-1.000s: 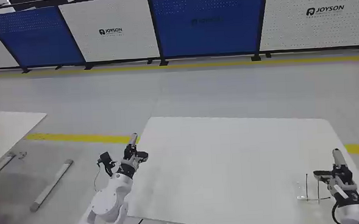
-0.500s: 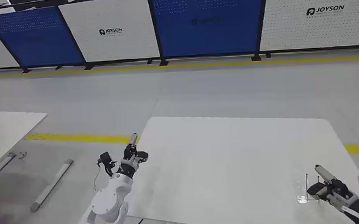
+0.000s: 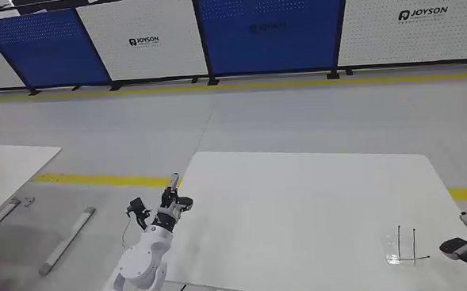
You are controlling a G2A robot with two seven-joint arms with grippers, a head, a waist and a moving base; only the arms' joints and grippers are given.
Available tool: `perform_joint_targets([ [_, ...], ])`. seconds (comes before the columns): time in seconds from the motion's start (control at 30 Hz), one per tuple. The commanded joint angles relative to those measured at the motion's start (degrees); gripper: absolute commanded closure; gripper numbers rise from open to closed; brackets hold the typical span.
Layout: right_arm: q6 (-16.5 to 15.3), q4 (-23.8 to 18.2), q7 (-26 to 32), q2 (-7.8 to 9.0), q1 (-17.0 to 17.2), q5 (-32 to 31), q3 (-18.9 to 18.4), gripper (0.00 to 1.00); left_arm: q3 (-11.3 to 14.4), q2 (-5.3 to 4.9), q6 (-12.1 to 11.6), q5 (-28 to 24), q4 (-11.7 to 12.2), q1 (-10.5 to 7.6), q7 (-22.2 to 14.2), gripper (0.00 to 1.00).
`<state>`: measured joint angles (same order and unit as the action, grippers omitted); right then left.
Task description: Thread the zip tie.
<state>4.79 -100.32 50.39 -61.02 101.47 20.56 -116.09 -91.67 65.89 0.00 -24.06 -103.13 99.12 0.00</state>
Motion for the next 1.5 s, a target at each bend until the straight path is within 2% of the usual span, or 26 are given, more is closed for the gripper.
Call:
perform_joint_targets([
  [0.0,2.35,1.40,3.04,0.57,-0.85,-2.52,-0.89,0.00,0.00,0.00,0.00,0.00,0.00,0.00,0.00,0.00],
  [0.07,3.99,3.25,4.69,1.08,-2.32,-4.73,-1.05,0.00,0.00,0.00,0.00,0.00,0.00,0.00,0.00,0.00],
  [0.13,5.96,5.64,9.74,1.84,-4.22,-8.54,0.47,0.00,0.00,0.00,0.00,0.00,0.00,0.00,0.00,0.00],
  [0.2,7.27,8.08,12.12,2.34,-6.72,-10.77,1.90,0.00,0.00,0.00,0.00,0.00,0.00,0.00,0.00,0.00],
  [0.53,7.27,8.08,12.12,2.34,-6.72,-10.77,1.90,0.00,0.00,0.00,0.00,0.00,0.00,0.00,0.00,0.00],
  [0.6,6.93,6.92,13.17,2.62,-6.56,-14.16,2.75,0.00,0.00,0.00,0.00,0.00,0.00,0.00,0.00,0.00],
  [0.77,9.65,5.77,19.62,4.14,-9.47,-22.05,3.99,0.00,0.00,0.00,0.00,0.00,0.00,0.00,0.00,0.00],
  [0.93,12.54,5.90,19.74,5.01,-11.92,-29.44,6.96,0.00,0.00,0.00,0.00,0.00,0.00,0.00,0.00,0.00],
  [1.47,12.29,5.59,18.73,5.11,-12.16,-30.49,7.48,0.00,0.00,0.00,0.00,0.00,0.00,0.00,0.00,0.00],
])
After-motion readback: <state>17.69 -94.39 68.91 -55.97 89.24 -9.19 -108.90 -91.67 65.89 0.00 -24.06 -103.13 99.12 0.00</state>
